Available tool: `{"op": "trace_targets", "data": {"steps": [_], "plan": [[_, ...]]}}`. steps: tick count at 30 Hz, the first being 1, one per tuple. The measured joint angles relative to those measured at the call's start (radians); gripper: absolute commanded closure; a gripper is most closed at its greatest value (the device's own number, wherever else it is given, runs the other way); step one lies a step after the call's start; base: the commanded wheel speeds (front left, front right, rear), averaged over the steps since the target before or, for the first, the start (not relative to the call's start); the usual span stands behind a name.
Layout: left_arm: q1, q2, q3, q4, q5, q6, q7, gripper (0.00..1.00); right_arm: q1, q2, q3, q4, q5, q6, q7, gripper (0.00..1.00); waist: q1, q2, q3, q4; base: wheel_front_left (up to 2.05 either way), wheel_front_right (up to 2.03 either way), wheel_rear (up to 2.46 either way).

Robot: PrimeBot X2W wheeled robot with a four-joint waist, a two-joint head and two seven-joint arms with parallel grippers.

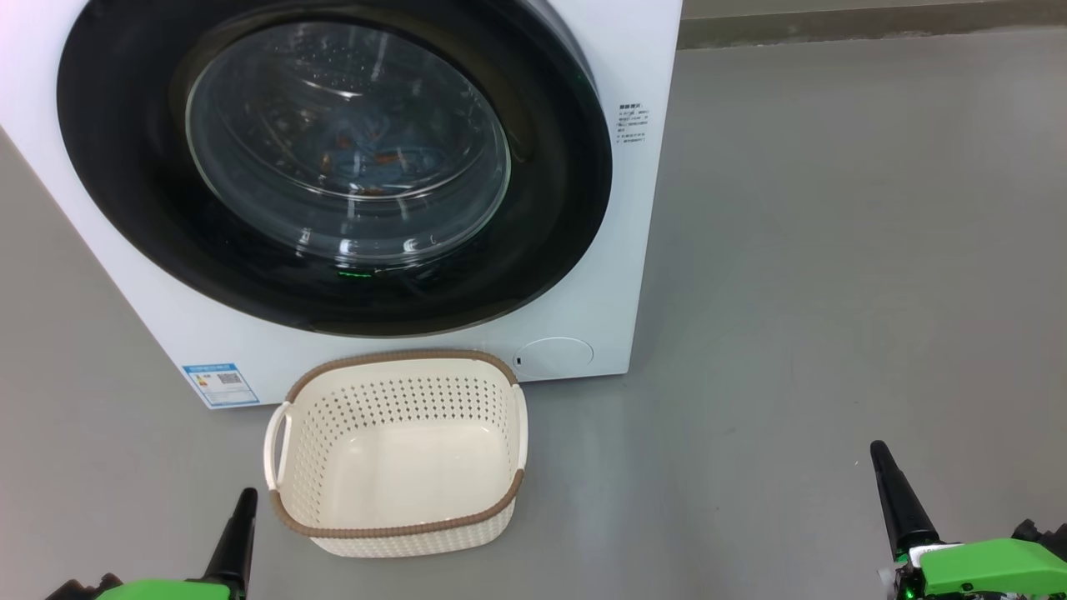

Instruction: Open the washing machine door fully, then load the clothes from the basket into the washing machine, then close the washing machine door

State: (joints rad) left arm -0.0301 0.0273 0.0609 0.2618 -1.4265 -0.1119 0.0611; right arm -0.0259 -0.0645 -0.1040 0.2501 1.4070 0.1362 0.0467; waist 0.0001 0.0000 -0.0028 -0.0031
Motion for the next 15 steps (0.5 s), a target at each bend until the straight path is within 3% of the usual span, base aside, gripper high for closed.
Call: {"op": "trace_targets", "data": {"steps": [15], "plan": [[-0.024,0.002,0.015,0.003,-0.143,-0.008,0.040,1.00,-0.022,0.006,-0.012,0.014,0.167,-0.007,0.041,1.00,0.0000,0.0000,0.005,0.003,0.00,0.00,0.00]]}}
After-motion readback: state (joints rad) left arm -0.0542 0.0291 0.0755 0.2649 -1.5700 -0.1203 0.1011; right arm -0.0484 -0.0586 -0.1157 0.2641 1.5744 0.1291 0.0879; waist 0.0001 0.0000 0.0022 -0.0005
